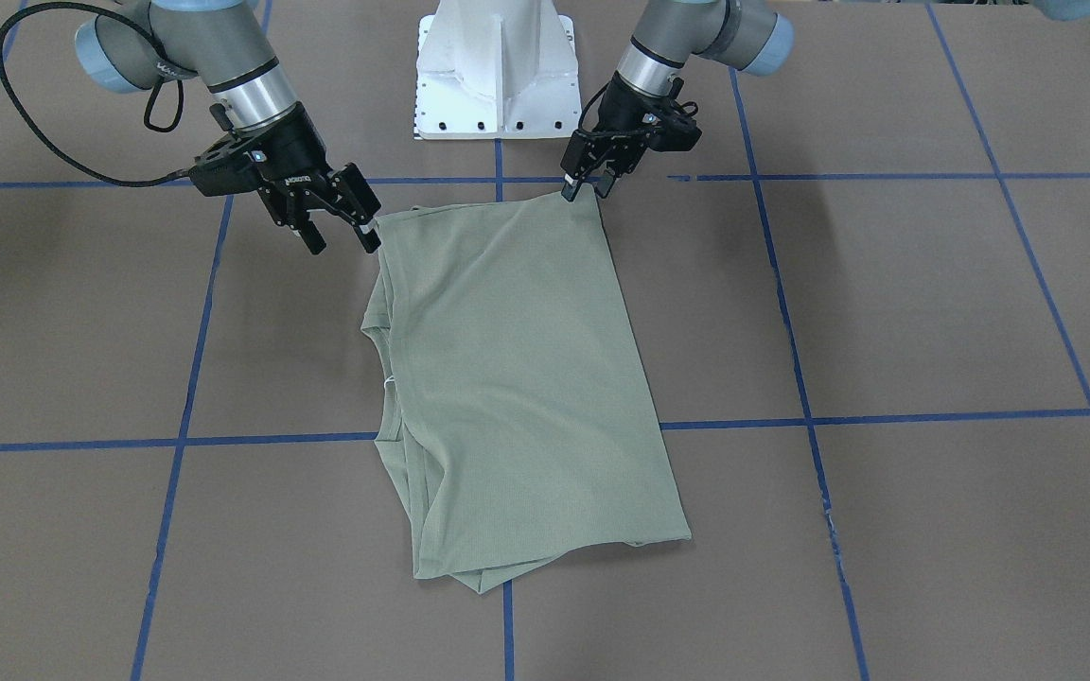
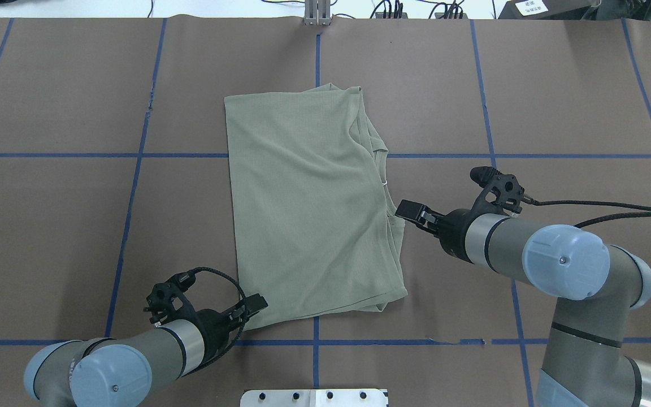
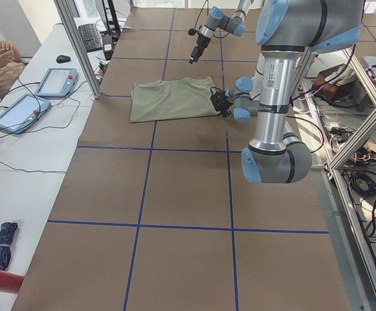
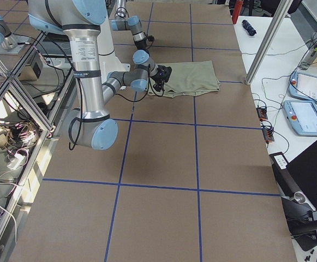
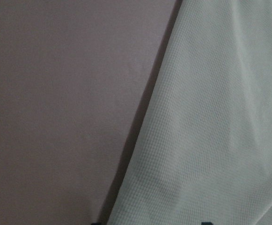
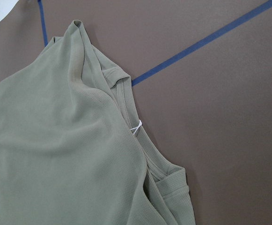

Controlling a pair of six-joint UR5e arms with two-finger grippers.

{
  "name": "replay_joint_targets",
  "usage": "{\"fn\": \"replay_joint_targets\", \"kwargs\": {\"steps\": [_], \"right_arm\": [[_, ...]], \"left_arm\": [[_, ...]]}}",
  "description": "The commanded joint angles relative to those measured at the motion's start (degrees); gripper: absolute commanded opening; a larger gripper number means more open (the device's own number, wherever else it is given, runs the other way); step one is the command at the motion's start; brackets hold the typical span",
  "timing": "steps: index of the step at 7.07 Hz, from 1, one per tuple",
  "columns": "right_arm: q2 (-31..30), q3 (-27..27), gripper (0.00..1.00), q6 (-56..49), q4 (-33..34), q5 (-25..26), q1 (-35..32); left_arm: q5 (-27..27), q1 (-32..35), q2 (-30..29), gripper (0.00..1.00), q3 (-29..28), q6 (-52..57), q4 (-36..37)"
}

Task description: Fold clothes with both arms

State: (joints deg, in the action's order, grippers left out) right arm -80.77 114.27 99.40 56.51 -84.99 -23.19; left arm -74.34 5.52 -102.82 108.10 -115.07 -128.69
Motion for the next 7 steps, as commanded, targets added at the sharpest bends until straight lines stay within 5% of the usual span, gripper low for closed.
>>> {"fn": "replay_joint_targets", "kwargs": {"steps": [1,7], "right_arm": [[0.0,0.0,1.00,0.0,0.0,0.4,0.2],[0.2,0.0,1.00,0.1,0.0,1.8,1.6]], "left_arm": [[0.0,-0.7,-0.2,0.77,-0.1,0.0,0.0],[-0.2,-1.3,-0.4,0.76,-1.0,0.2,0.0]]}}
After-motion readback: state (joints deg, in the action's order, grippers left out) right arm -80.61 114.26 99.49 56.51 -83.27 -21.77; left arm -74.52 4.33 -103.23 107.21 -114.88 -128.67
